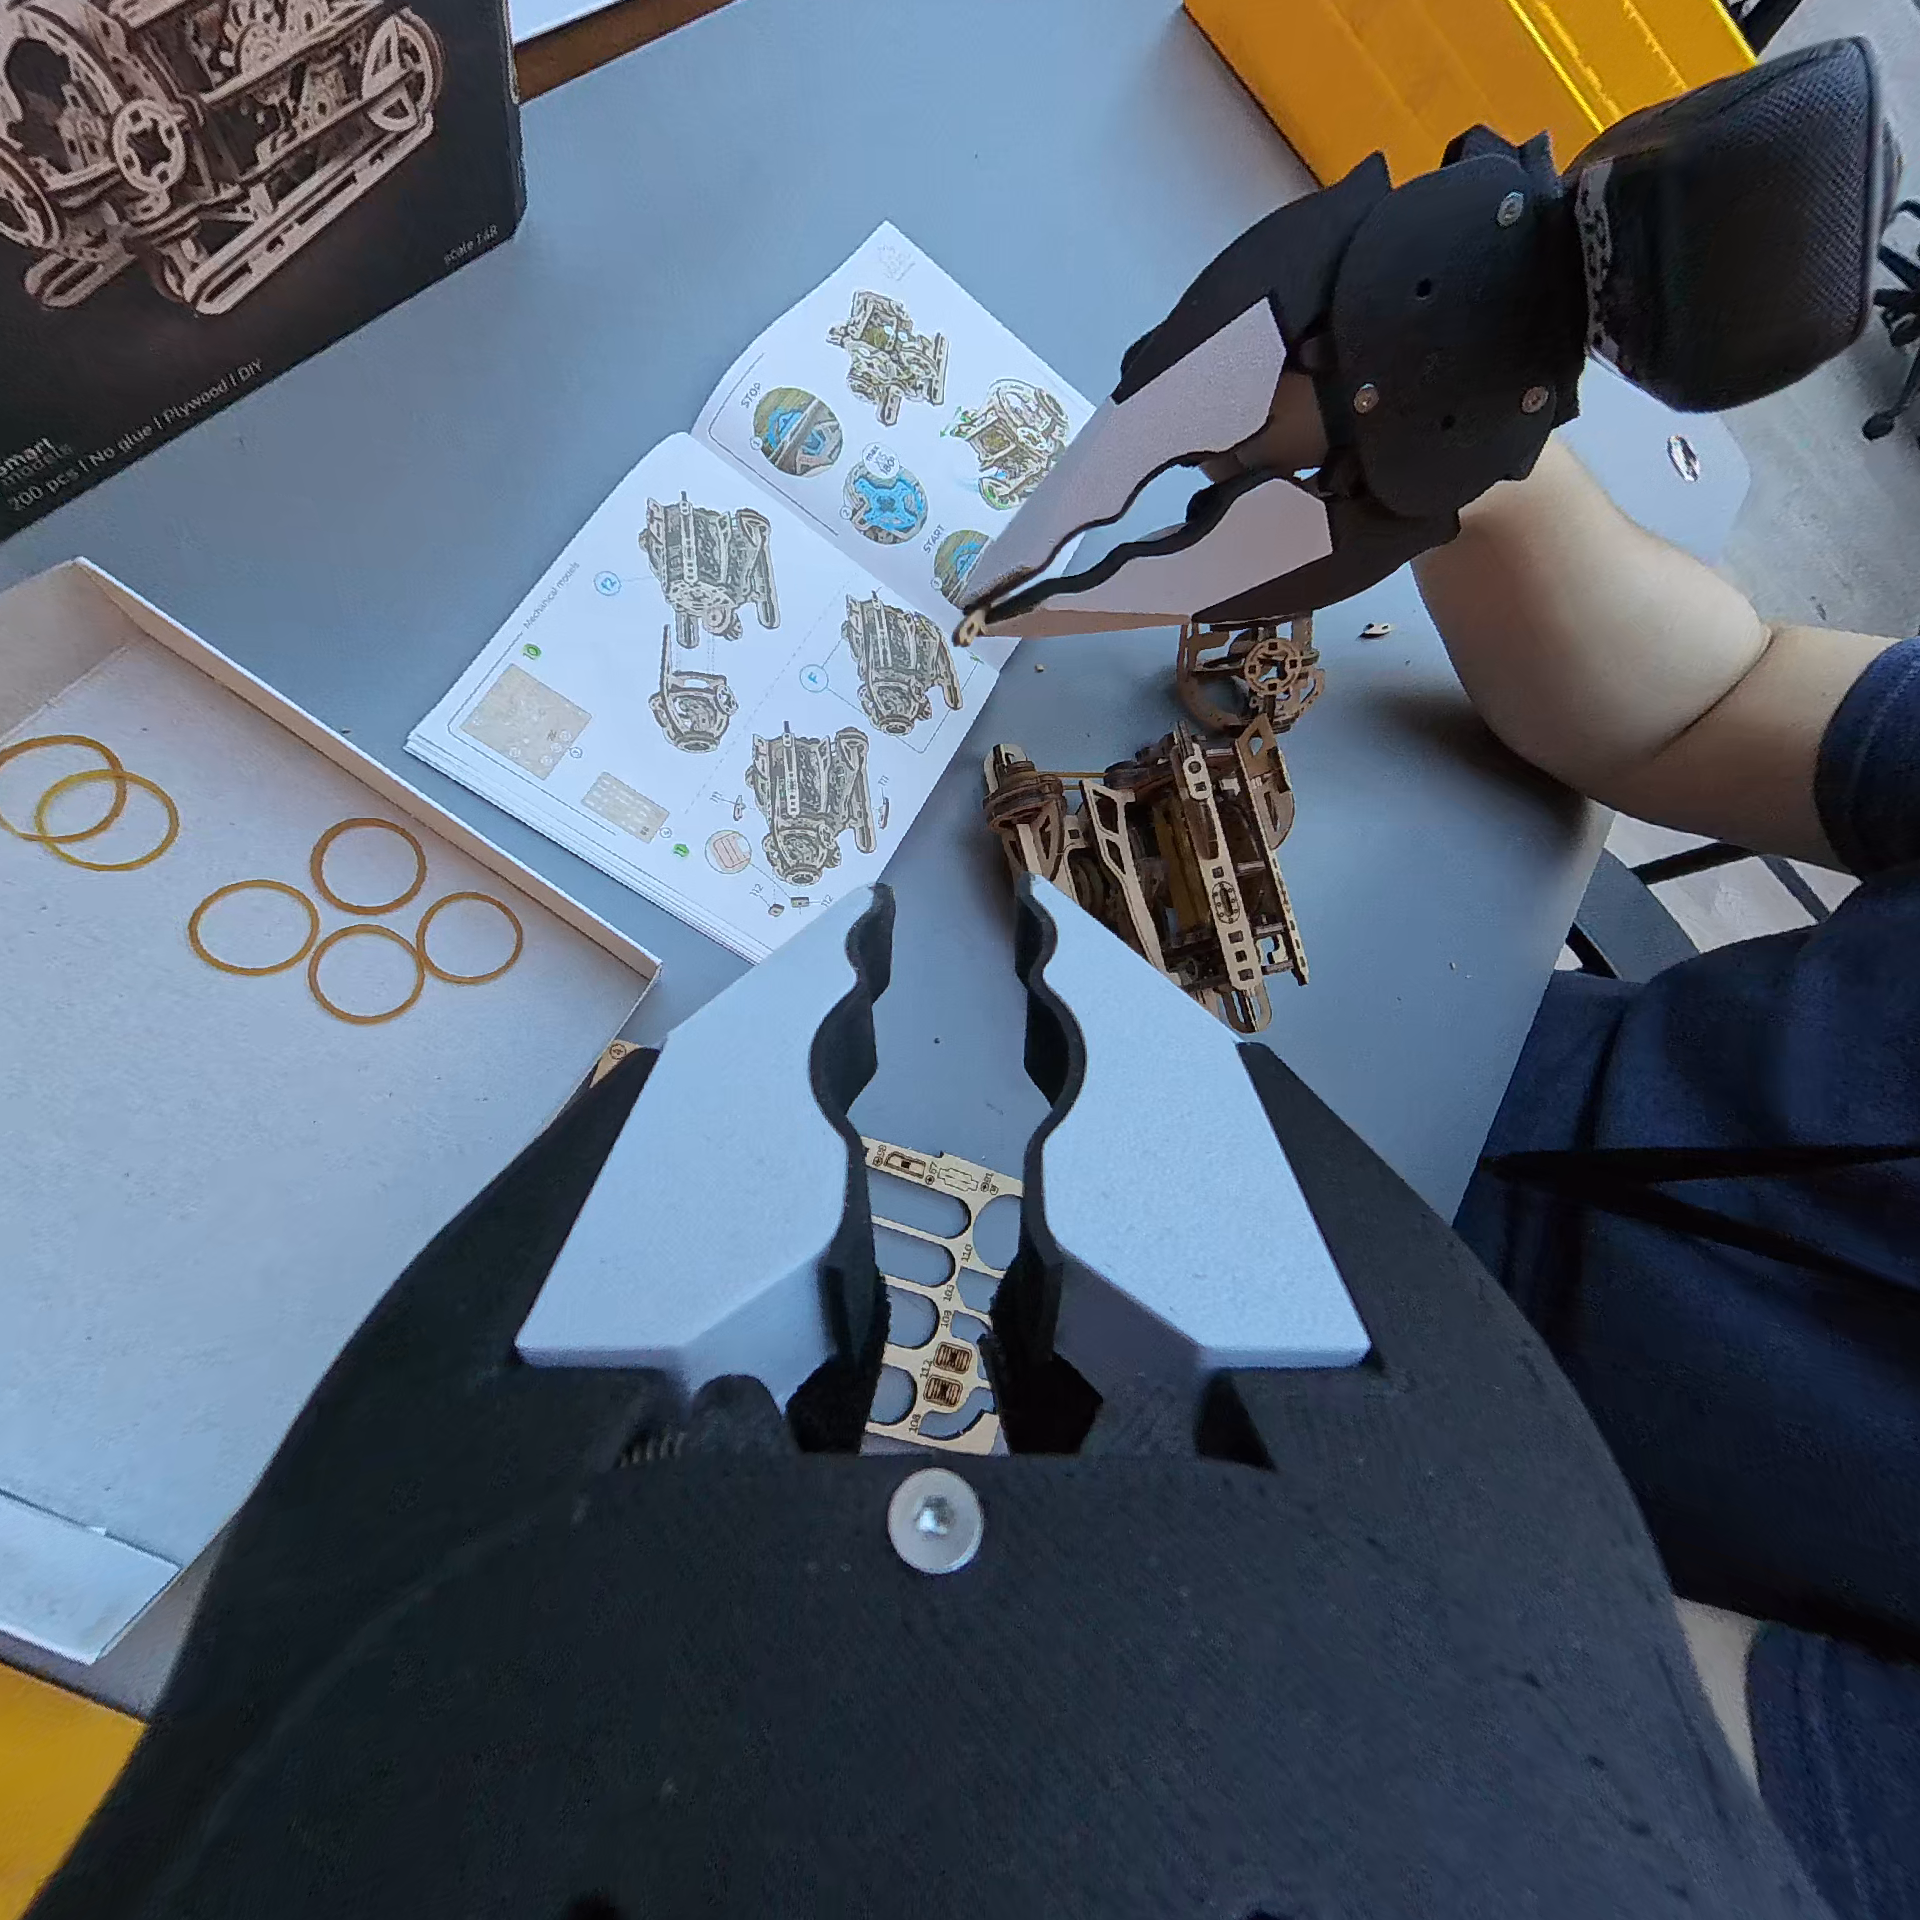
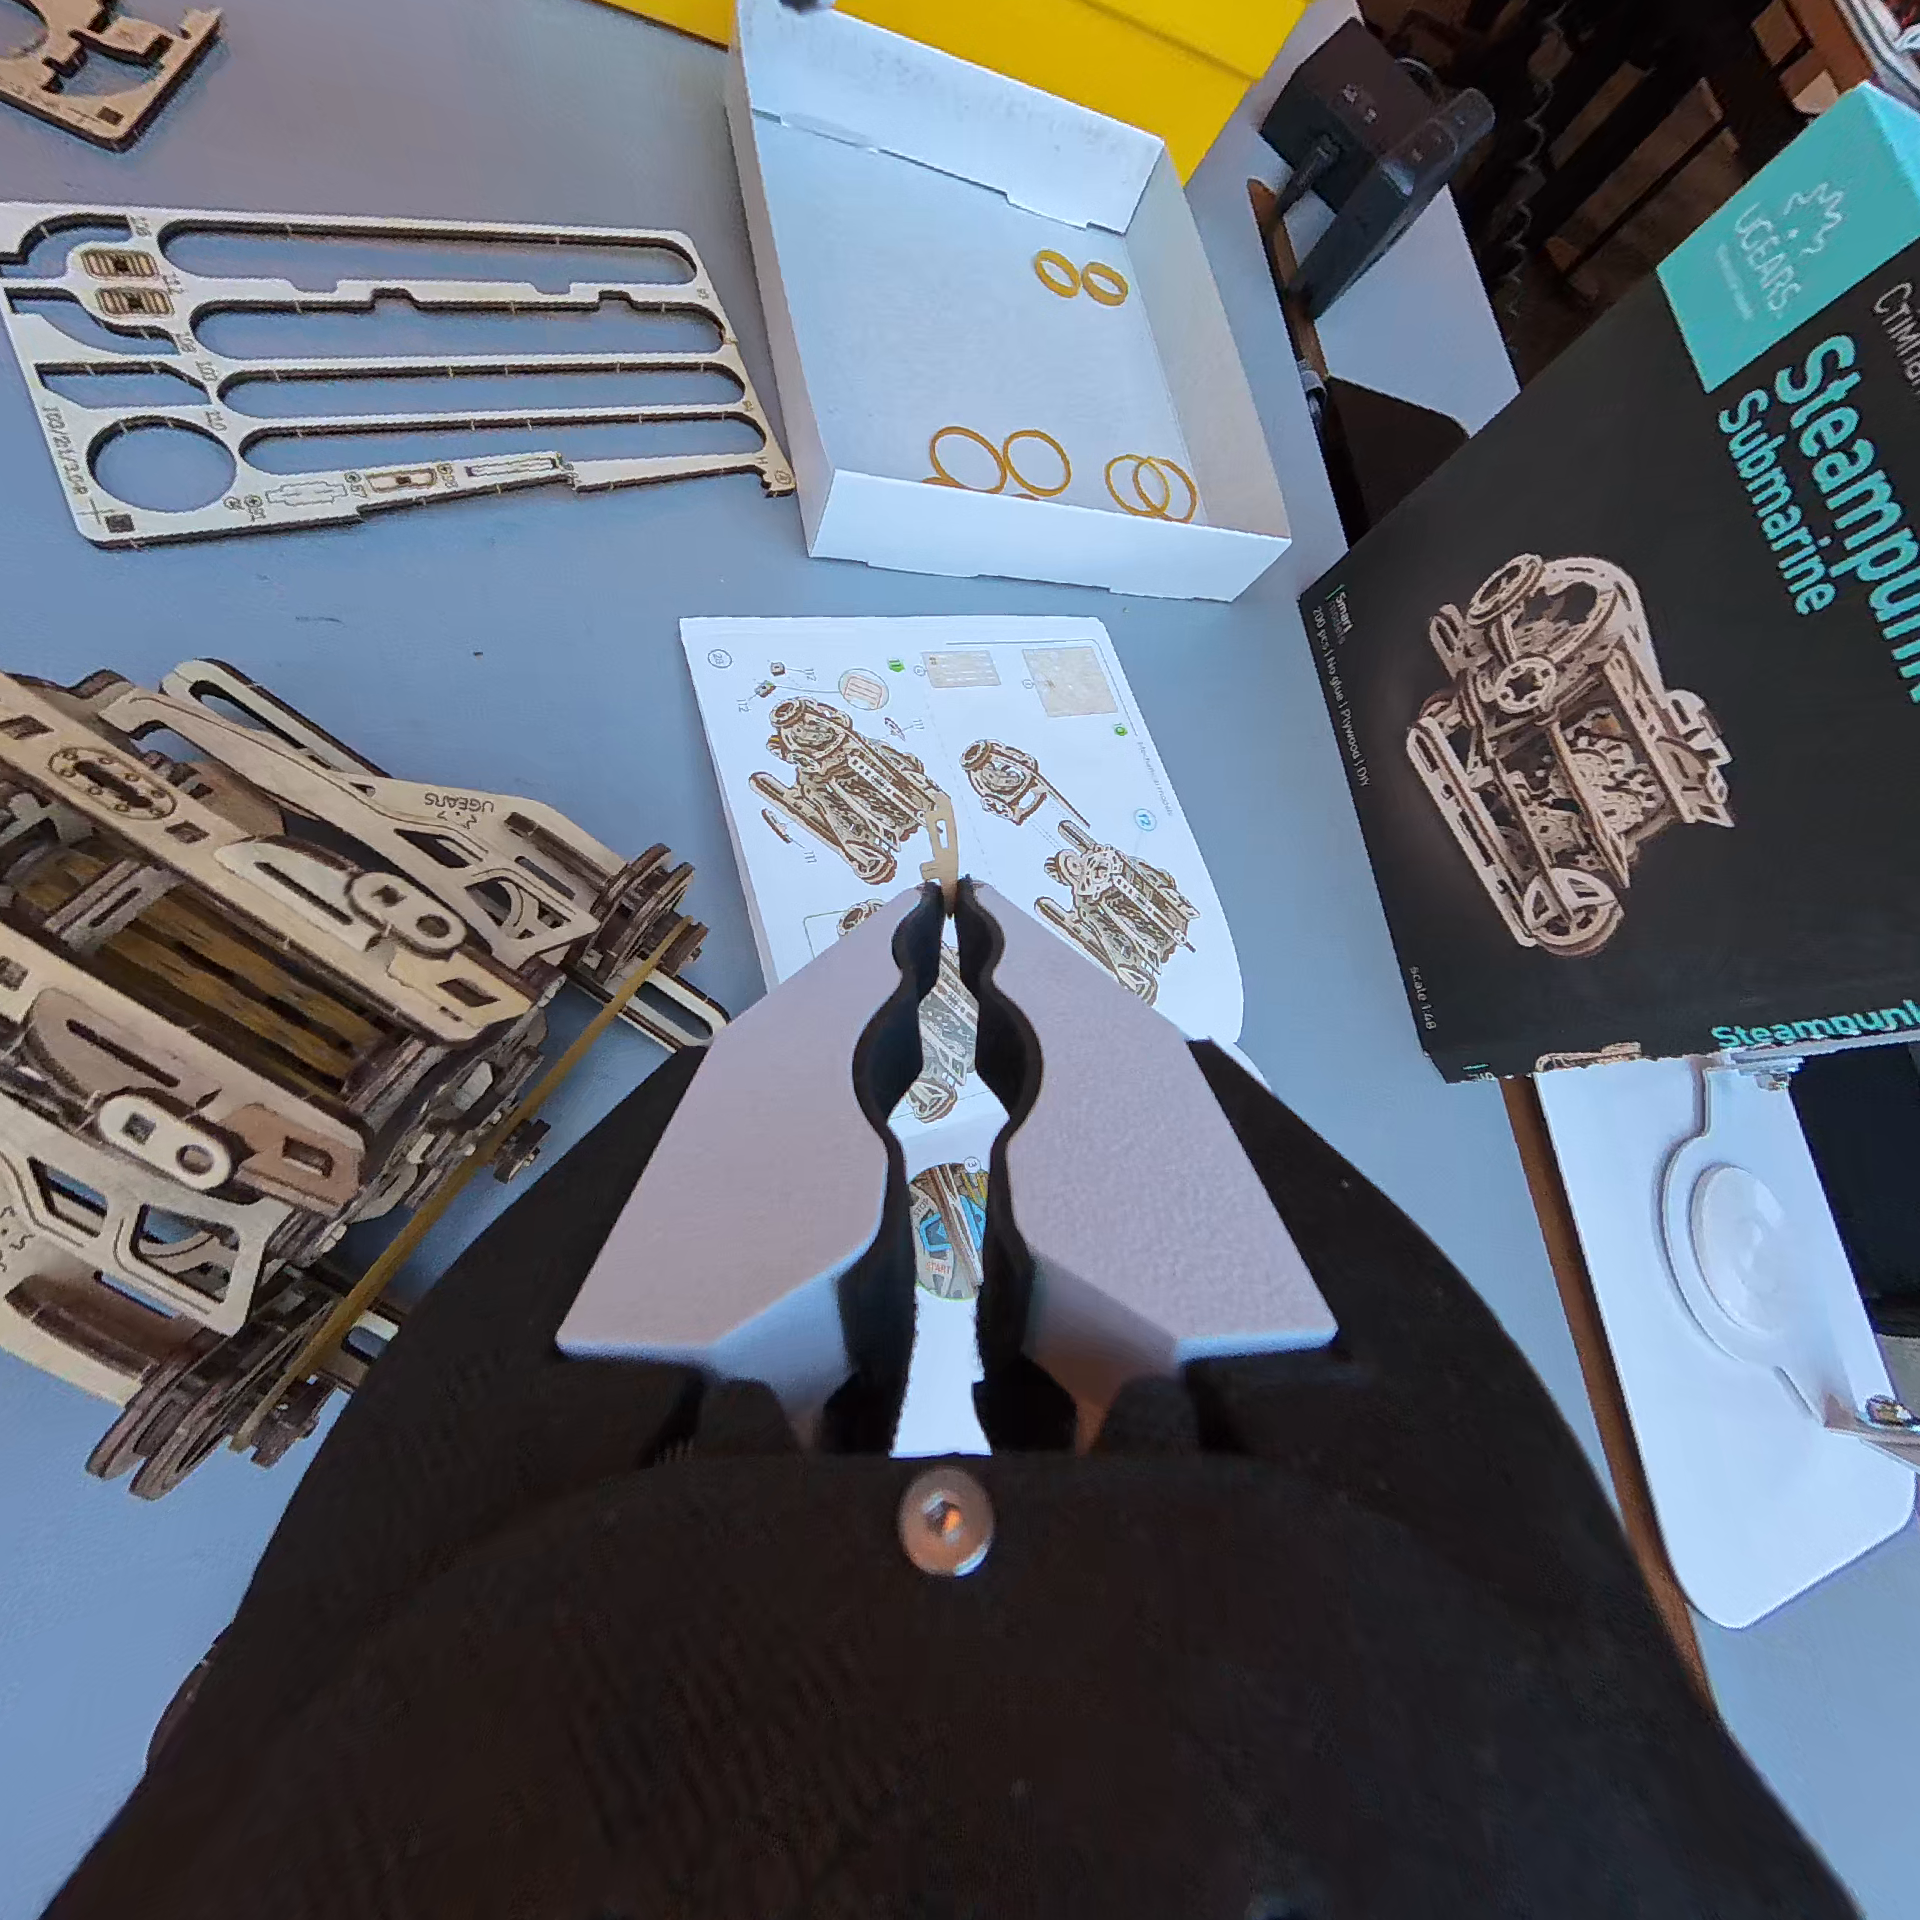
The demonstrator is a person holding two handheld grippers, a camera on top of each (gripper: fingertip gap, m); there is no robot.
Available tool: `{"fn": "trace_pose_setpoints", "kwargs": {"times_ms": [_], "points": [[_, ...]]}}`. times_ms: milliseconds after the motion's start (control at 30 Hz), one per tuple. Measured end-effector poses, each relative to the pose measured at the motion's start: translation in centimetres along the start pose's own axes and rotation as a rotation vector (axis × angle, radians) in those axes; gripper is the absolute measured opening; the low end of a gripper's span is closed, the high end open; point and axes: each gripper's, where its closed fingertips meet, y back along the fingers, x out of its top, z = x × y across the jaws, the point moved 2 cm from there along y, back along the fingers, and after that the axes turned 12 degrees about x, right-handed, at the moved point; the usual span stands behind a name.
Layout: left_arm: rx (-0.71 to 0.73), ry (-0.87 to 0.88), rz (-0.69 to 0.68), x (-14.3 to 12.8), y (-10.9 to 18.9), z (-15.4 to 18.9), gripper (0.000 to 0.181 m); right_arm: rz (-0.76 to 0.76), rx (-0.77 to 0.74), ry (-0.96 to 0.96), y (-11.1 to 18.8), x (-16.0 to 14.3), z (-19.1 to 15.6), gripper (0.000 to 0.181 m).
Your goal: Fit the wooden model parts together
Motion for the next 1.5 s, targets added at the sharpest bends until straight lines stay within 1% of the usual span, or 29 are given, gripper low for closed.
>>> {"fn": "trace_pose_setpoints", "kwargs": {"times_ms": [200, 433, 1067, 1133, 1200, 1267, 1333, 1367, 1433, 1500], "points": [[-0.076, -0.006, 0.03, 0.6, 0.1, 1.0, 0.019, 0.011, -0.012, 0.025, 1.1, 0.2, 0.2, 0.001], [-0.077, 0.017, 0.035, 0.8, -0.2, 0.7, 0.019, 0.058, -0.022, 0.038, 2.3, 0.8, 0.5, 0.001], [-0.086, 0.019, 0.027, 0.8, -0.3, 0.8, 0.018, 0.06, -0.007, 0.054, 2.0, 1.0, 0.0, 0.001], [-0.085, 0.013, 0.029, 0.9, -0.3, 0.9, 0.018, 0.068, 0.0, 0.058, 1.9, 1.2, -0.1, 0.001], [-0.086, 0.007, 0.054, 1.6, 0.0, 1.1, 0.022, 0.092, 0.018, 0.071, 2.1, 2.1, -0.6, 0.001], [-0.096, -0.004, 0.118, 3.2, 0.3, 1.9, 0.025, 0.137, 0.037, 0.12, 2.7, 3.9, -1.6, 0.001], [-0.133, -0.023, 0.161, 4.2, 0.4, 3.8, 0.027, 0.162, 0.061, 0.204, 3.5, 5.7, -3.3, 0.001], [-0.143, -0.05, 0.144, 4.0, 0.2, 4.8, 0.03, 0.152, 0.058, 0.253, 3.9, 6.2, -4.0, 0.001], [-0.137, -0.11, 0.116, 3.2, -0.5, 6.7, 0.03, 0.12, 0.049, 0.318, 4.3, 6.6, -5.1, 0.001], [-0.115, -0.112, 0.115, 2.5, -1.3, 8.2, 0.027, 0.121, 0.082, 0.353, 4.3, 6.9, -6.5, 0.001]]}}
